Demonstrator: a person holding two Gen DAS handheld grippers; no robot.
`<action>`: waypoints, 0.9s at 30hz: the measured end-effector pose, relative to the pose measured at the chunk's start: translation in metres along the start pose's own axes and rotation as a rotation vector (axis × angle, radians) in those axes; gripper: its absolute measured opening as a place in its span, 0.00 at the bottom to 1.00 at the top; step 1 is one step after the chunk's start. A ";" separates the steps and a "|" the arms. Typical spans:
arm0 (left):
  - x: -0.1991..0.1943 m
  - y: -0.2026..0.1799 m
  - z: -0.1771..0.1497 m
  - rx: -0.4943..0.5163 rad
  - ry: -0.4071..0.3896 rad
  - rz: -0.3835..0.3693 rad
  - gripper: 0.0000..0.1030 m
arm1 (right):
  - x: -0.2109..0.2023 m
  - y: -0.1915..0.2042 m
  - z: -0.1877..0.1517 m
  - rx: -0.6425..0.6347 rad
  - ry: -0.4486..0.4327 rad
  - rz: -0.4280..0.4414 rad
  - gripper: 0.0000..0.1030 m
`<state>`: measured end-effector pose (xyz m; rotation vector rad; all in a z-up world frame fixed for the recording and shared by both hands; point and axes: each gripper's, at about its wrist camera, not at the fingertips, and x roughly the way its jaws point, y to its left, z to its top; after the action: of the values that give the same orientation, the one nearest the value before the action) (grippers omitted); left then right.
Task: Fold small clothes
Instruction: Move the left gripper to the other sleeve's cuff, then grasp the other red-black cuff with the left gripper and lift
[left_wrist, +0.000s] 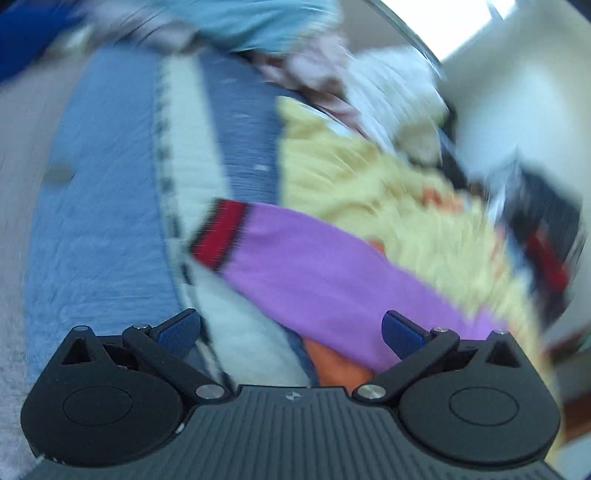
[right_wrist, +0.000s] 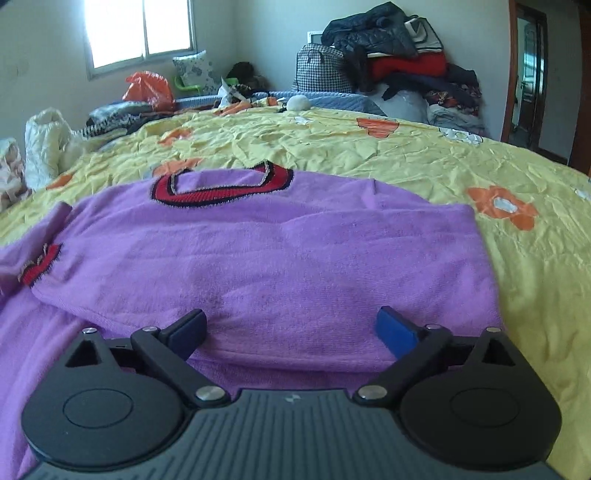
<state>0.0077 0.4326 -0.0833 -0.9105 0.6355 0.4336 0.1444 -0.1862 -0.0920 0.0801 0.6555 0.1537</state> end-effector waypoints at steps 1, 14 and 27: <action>0.001 0.013 0.004 -0.074 -0.004 -0.029 1.00 | -0.001 -0.002 0.000 0.012 -0.004 0.009 0.96; 0.046 0.035 0.048 -0.324 0.025 -0.208 0.36 | -0.003 -0.001 -0.001 0.012 -0.013 0.010 0.97; -0.004 -0.075 0.039 -0.046 -0.096 -0.251 0.03 | 0.000 0.002 -0.002 -0.011 0.002 -0.004 1.00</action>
<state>0.0620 0.4238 -0.0186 -0.9931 0.4186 0.2659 0.1427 -0.1840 -0.0927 0.0679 0.6571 0.1540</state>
